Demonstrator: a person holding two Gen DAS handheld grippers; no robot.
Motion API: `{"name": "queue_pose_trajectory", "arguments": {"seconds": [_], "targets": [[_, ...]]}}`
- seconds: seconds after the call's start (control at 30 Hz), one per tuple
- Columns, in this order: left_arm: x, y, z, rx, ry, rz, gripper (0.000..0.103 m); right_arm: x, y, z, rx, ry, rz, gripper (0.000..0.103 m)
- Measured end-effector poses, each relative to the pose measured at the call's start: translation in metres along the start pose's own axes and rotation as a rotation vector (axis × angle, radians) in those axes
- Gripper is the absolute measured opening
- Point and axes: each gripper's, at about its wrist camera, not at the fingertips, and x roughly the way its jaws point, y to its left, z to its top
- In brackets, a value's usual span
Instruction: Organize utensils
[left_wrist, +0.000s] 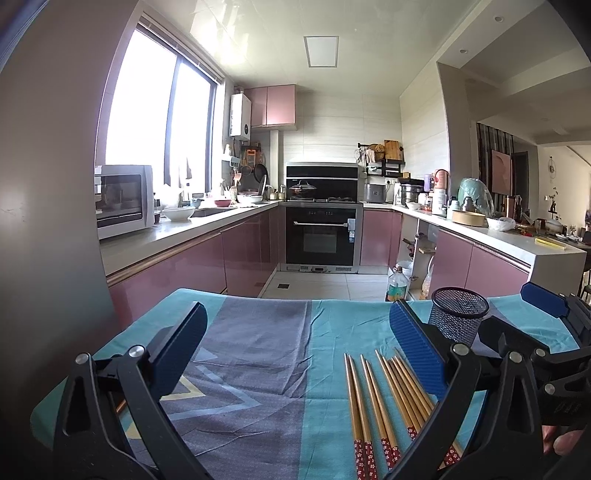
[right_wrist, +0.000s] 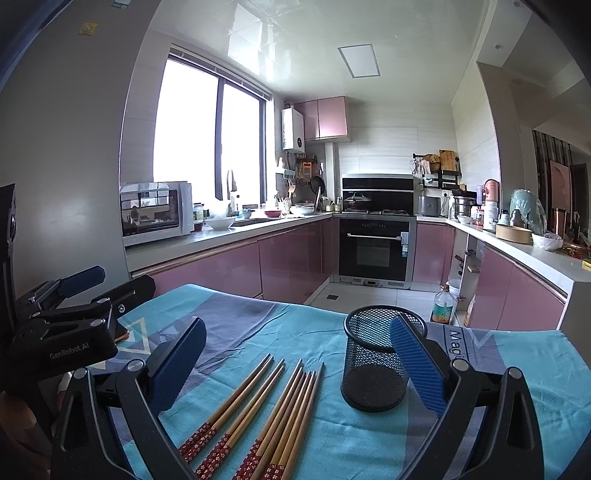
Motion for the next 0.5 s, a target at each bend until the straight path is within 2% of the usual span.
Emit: {"name": "queue_pose_trajectory", "arguments": {"seconds": [0.5], "targets": [[0.0017,-0.0003,-0.0011,0.001,0.002,0.0,0.097,0.0017,-0.0017,0.0025,-0.001,0.0,0.004,0.096]]}}
